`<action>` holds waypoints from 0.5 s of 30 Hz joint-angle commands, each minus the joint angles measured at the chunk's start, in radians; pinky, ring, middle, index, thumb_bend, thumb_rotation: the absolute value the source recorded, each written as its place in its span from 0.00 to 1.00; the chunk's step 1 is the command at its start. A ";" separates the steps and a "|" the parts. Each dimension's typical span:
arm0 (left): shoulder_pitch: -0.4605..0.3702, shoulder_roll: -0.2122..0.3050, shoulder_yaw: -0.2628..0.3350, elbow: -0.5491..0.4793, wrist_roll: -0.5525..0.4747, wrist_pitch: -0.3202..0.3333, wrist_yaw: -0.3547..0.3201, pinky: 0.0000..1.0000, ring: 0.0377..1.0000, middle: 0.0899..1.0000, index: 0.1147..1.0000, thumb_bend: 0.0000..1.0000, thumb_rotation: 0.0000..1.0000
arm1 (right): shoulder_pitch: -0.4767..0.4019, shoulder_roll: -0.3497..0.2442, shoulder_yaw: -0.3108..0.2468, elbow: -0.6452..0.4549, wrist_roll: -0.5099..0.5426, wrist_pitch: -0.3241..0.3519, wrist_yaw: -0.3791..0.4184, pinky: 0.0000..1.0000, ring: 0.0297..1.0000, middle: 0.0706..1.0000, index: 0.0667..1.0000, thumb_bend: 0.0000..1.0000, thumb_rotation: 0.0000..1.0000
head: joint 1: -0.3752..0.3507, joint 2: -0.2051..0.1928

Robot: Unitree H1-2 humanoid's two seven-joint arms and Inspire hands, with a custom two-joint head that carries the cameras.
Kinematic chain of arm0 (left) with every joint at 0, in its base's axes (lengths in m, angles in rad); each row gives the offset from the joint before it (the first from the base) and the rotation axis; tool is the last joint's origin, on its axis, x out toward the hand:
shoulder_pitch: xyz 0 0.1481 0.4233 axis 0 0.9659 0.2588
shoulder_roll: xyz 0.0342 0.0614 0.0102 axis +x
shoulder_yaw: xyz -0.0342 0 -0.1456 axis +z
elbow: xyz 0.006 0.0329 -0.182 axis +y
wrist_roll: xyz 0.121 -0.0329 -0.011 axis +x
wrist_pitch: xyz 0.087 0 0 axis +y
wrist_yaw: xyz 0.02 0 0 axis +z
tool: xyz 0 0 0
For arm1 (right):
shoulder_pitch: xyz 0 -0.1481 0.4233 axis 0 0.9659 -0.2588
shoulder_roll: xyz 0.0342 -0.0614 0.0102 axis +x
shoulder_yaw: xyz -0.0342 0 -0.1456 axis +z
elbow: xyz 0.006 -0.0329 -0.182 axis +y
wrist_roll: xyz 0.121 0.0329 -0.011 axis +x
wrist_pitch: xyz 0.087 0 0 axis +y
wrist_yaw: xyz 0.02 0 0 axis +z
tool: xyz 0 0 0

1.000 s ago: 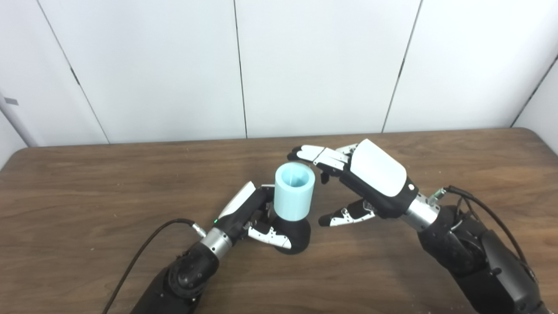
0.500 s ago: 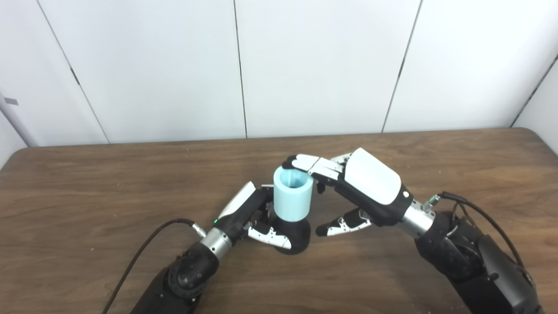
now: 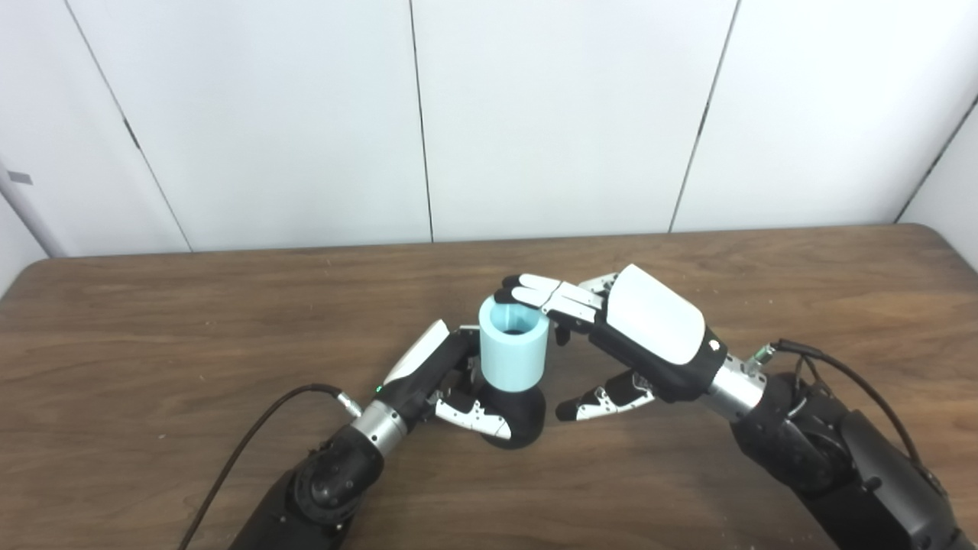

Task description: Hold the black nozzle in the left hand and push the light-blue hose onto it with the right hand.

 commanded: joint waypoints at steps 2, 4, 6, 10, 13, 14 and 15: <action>0.060 0.031 -0.036 0.053 0.056 0.079 -0.069 0.16 0.20 0.27 0.43 0.52 0.08 | -0.031 -0.022 0.016 -0.016 0.008 -0.024 -0.016 0.41 0.45 0.89 0.87 0.47 0.00 | -0.001 0.004; 0.062 0.032 -0.035 0.050 0.055 0.080 -0.070 0.16 0.20 0.27 0.43 0.52 0.08 | -0.031 -0.025 0.019 -0.016 0.010 -0.024 -0.020 0.41 0.45 0.89 0.87 0.47 0.00 | -0.001 0.004; 0.063 0.032 -0.035 0.047 0.054 0.080 -0.071 0.16 0.20 0.27 0.43 0.52 0.08 | -0.031 -0.028 0.022 -0.012 0.010 -0.024 -0.026 0.41 0.45 0.89 0.87 0.47 0.00 | -0.001 0.004; 0.062 0.032 -0.036 0.048 0.055 0.080 -0.071 0.16 0.20 0.27 0.43 0.52 0.08 | -0.031 -0.032 0.026 -0.008 0.005 -0.024 -0.034 0.41 0.45 0.89 0.87 0.47 0.00 | -0.001 0.004; 0.061 0.032 -0.035 0.051 0.054 0.078 -0.071 0.16 0.20 0.27 0.43 0.52 0.08 | -0.028 -0.038 0.028 -0.005 0.003 -0.024 -0.042 0.41 0.45 0.89 0.88 0.47 0.00 | -0.001 0.004; 0.061 0.032 -0.035 0.051 0.054 0.077 -0.071 0.16 0.20 0.27 0.43 0.52 0.08 | -0.028 -0.039 0.028 -0.005 0.003 -0.024 -0.044 0.41 0.45 0.89 0.88 0.47 0.00 | -0.001 0.004; 0.061 0.032 -0.035 0.051 0.054 0.077 -0.071 0.16 0.20 0.27 0.43 0.52 0.08 | -0.026 -0.041 0.027 -0.006 0.003 -0.024 -0.045 0.41 0.45 0.89 0.88 0.47 0.00 | -0.001 0.004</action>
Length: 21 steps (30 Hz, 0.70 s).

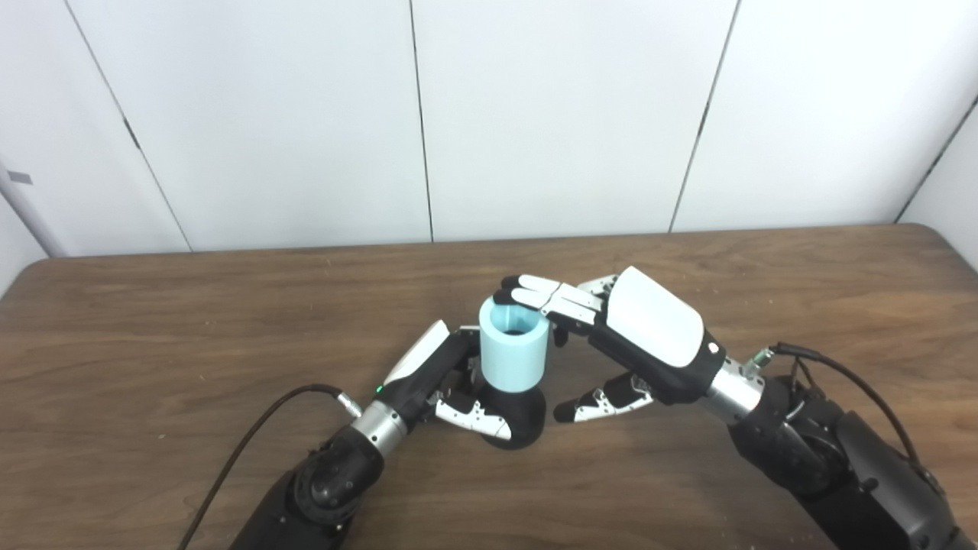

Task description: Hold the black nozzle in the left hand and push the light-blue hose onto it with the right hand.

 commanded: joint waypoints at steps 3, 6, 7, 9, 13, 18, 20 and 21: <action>0.060 0.033 -0.035 0.051 0.054 0.078 -0.071 0.16 0.20 0.27 0.43 0.52 0.08 | -0.019 -0.032 -0.003 -0.019 -0.001 -0.025 -0.006 0.41 0.45 0.89 0.88 0.47 0.00 | -0.003 0.003; 0.061 0.033 -0.035 0.050 0.054 0.080 -0.072 0.16 0.20 0.27 0.43 0.52 0.08 | -0.013 -0.034 -0.004 -0.019 -0.004 -0.025 -0.012 0.41 0.45 0.89 0.88 0.47 0.00 | -0.003 0.003; 0.060 0.032 -0.036 0.050 0.055 0.080 -0.072 0.16 0.20 0.27 0.43 0.52 0.08 | -0.011 -0.034 -0.005 -0.018 -0.005 -0.025 -0.014 0.41 0.45 0.89 0.88 0.47 0.00 | -0.001 0.003; 0.060 0.032 -0.036 0.049 0.055 0.083 -0.073 0.16 0.20 0.27 0.43 0.52 0.08 | -0.007 -0.036 -0.005 -0.017 -0.009 -0.025 -0.019 0.41 0.45 0.89 0.88 0.47 0.00 | -0.001 0.003; 0.061 0.034 -0.034 0.045 0.052 0.087 -0.076 0.16 0.20 0.26 0.43 0.52 0.08 | 0.003 -0.037 -0.001 -0.015 -0.019 -0.025 -0.033 0.41 0.45 0.89 0.88 0.47 0.00 | 0.000 0.005; 0.062 0.034 -0.035 0.043 0.055 0.087 -0.076 0.16 0.20 0.26 0.43 0.52 0.08 | 0.009 -0.039 0.004 -0.013 -0.026 -0.025 -0.044 0.41 0.45 0.89 0.88 0.47 0.00 | 0.000 0.005; 0.061 0.034 -0.036 0.045 0.055 0.085 -0.076 0.16 0.20 0.26 0.43 0.52 0.08 | 0.011 -0.040 0.006 -0.011 -0.028 -0.025 -0.047 0.41 0.45 0.90 0.88 0.47 0.00 | 0.000 0.005; 0.061 0.034 -0.036 0.046 0.055 0.084 -0.076 0.16 0.20 0.26 0.43 0.52 0.08 | 0.011 -0.041 0.006 -0.010 -0.027 -0.025 -0.047 0.41 0.45 0.90 0.88 0.47 0.00 | 0.000 0.005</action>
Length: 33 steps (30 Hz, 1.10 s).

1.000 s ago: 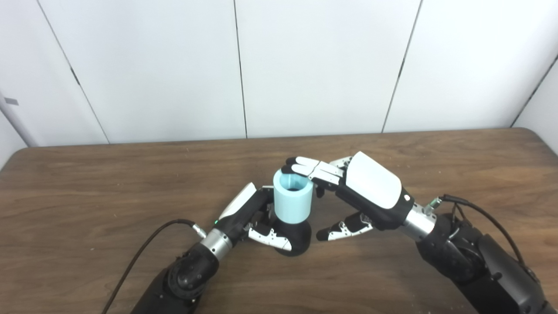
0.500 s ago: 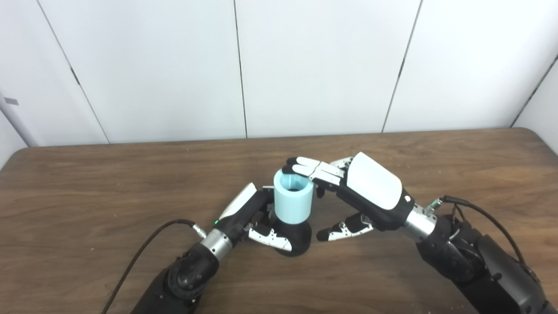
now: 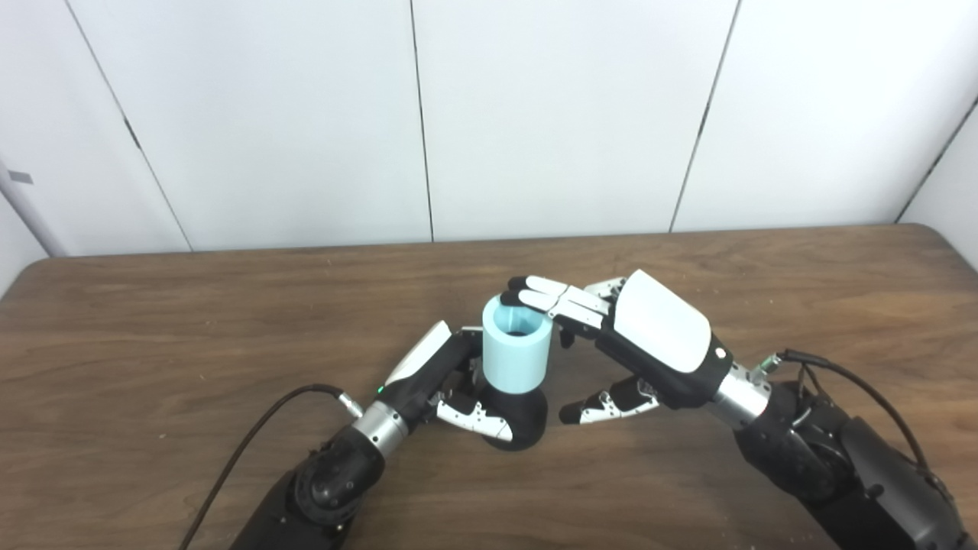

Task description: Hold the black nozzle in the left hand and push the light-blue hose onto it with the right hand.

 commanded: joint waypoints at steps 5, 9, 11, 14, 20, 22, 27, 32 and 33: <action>0.060 0.035 -0.035 0.048 0.057 0.083 -0.070 0.16 0.20 0.26 0.43 0.52 0.08 | -0.005 -0.025 0.003 -0.009 -0.003 -0.023 -0.005 0.41 0.45 0.90 0.88 0.47 0.00 | 0.001 0.001; 0.061 0.036 -0.036 0.043 0.060 0.085 -0.070 0.16 0.20 0.27 0.43 0.52 0.08 | -0.003 -0.025 0.009 -0.010 -0.006 -0.023 -0.007 0.41 0.45 0.90 0.88 0.47 0.00 | 0.002 0.003; 0.060 0.036 -0.037 0.046 0.060 0.083 -0.069 0.16 0.20 0.27 0.43 0.52 0.08 | -0.001 -0.025 0.014 -0.007 -0.007 -0.023 -0.010 0.41 0.45 0.90 0.88 0.47 0.00 | 0.002 0.004; 0.059 0.035 -0.036 0.048 0.056 0.081 -0.070 0.16 0.20 0.27 0.43 0.52 0.08 | 0.001 -0.029 0.029 0.003 -0.008 -0.023 -0.018 0.42 0.44 0.90 0.89 0.48 0.00 | 0.003 0.004; 0.061 0.035 -0.037 0.037 0.058 0.095 -0.072 0.16 0.21 0.27 0.43 0.52 0.08 | -0.006 -0.038 0.062 0.016 -0.006 -0.023 -0.027 0.42 0.44 0.91 0.90 0.48 0.00 | 0.004 0.005; 0.060 0.035 -0.037 0.037 0.058 0.096 -0.072 0.16 0.21 0.27 0.43 0.52 0.08 | -0.011 -0.045 0.072 0.021 -0.002 -0.023 -0.027 0.42 0.44 0.91 0.90 0.48 0.00 | 0.006 0.005; 0.059 0.034 -0.036 0.039 0.057 0.096 -0.073 0.16 0.21 0.27 0.43 0.52 0.08 | -0.024 -0.063 0.091 0.021 0.011 -0.023 -0.019 0.42 0.43 0.91 0.91 0.48 0.00 | 0.005 0.005; 0.060 0.034 -0.035 0.039 0.054 0.094 -0.072 0.16 0.21 0.27 0.43 0.52 0.08 | -0.031 -0.071 0.101 0.017 0.018 -0.023 -0.015 0.42 0.43 0.91 0.91 0.48 0.00 | 0.006 0.006; 0.061 0.034 -0.035 0.037 0.054 0.095 -0.073 0.16 0.21 0.27 0.43 0.52 0.08 | -0.031 -0.072 0.102 0.017 0.018 -0.023 -0.014 0.42 0.43 0.91 0.91 0.48 0.00 | 0.006 0.007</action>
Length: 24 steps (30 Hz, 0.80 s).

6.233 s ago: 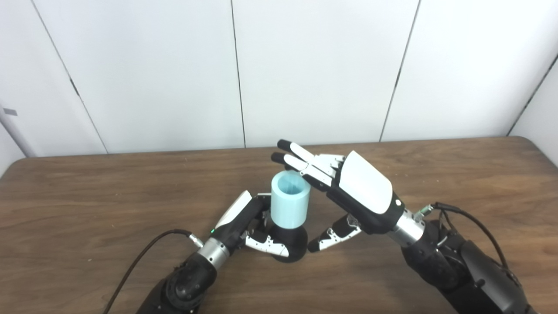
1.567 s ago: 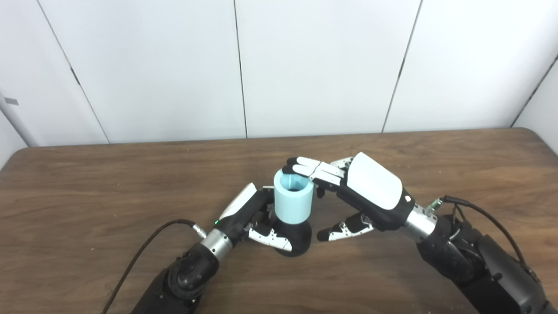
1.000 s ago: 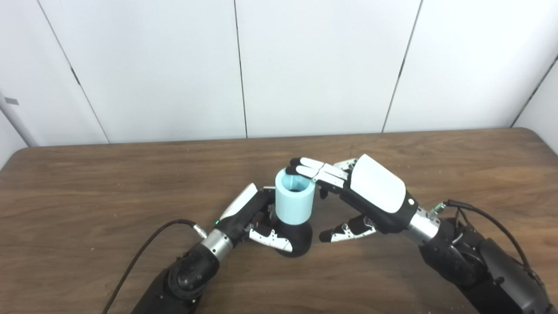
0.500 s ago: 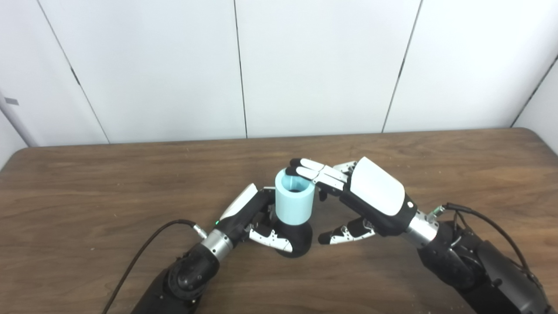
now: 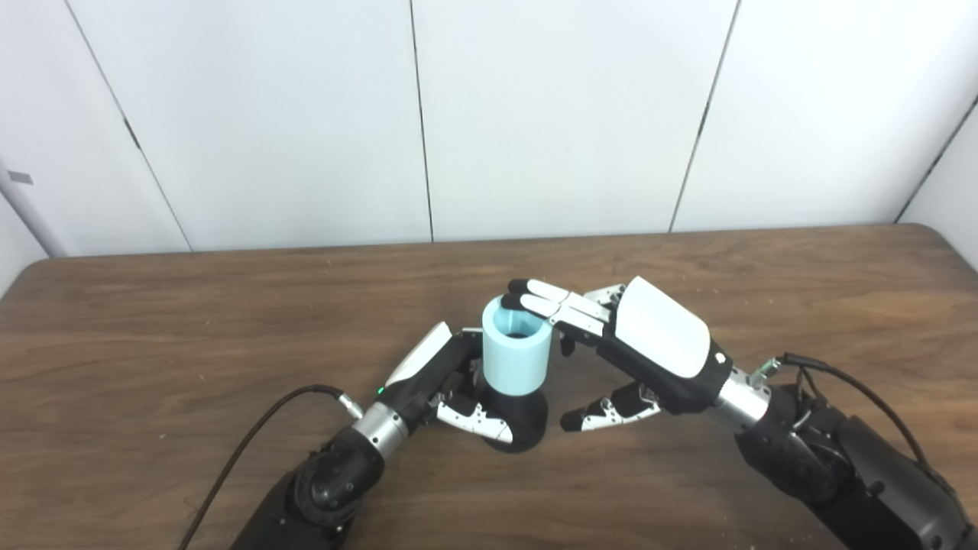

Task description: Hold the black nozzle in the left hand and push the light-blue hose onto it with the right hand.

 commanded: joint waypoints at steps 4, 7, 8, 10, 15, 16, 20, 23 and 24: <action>0.060 0.033 -0.031 0.041 0.052 0.094 -0.073 0.16 0.21 0.27 0.43 0.52 0.08 | -0.009 -0.028 0.020 -0.011 -0.011 -0.023 0.035 0.42 0.43 0.91 0.91 0.48 0.00 | 0.000 0.001; 0.062 0.034 -0.031 0.040 0.053 0.093 -0.072 0.16 0.21 0.27 0.43 0.52 0.08 | -0.008 -0.029 0.021 -0.012 -0.012 -0.023 0.033 0.42 0.43 0.91 0.91 0.48 0.00 | -0.001 0.001; 0.061 0.034 -0.032 0.042 0.053 0.092 -0.072 0.16 0.21 0.27 0.43 0.52 0.08 | -0.007 -0.030 0.021 -0.013 -0.011 -0.023 0.031 0.42 0.43 0.91 0.91 0.48 0.00 | -0.002 0.002; 0.061 0.033 -0.032 0.045 0.054 0.090 -0.072 0.16 0.21 0.27 0.43 0.52 0.08 | -0.004 -0.032 0.022 -0.016 -0.011 -0.023 0.027 0.42 0.43 0.91 0.91 0.48 0.00 | -0.002 0.002; 0.060 0.034 -0.032 0.045 0.055 0.092 -0.072 0.16 0.21 0.27 0.43 0.52 0.08 | 0.000 -0.038 0.029 -0.022 -0.019 -0.024 0.011 0.42 0.43 0.91 0.91 0.48 0.00 | -0.001 0.001; 0.061 0.035 -0.032 0.045 0.055 0.092 -0.072 0.16 0.21 0.27 0.43 0.52 0.08 | 0.000 -0.039 0.031 -0.022 -0.020 -0.024 0.009 0.42 0.43 0.91 0.91 0.48 0.00 | -0.002 0.002; 0.062 0.035 -0.032 0.041 0.055 0.092 -0.073 0.16 0.21 0.27 0.43 0.52 0.08 | -0.003 -0.047 0.045 -0.021 -0.026 -0.024 -0.008 0.42 0.43 0.91 0.91 0.48 0.00 | -0.001 0.004; 0.061 0.035 -0.033 0.043 0.056 0.092 -0.076 0.16 0.21 0.27 0.43 0.52 0.08 | -0.010 -0.057 0.074 -0.012 -0.042 -0.024 -0.038 0.42 0.43 0.91 0.90 0.48 0.00 | 0.000 0.005; 0.061 0.035 -0.032 0.041 0.057 0.092 -0.077 0.16 0.21 0.27 0.43 0.52 0.08 | -0.012 -0.061 0.085 -0.011 -0.045 -0.024 -0.045 0.42 0.43 0.91 0.90 0.48 0.00 | 0.000 0.006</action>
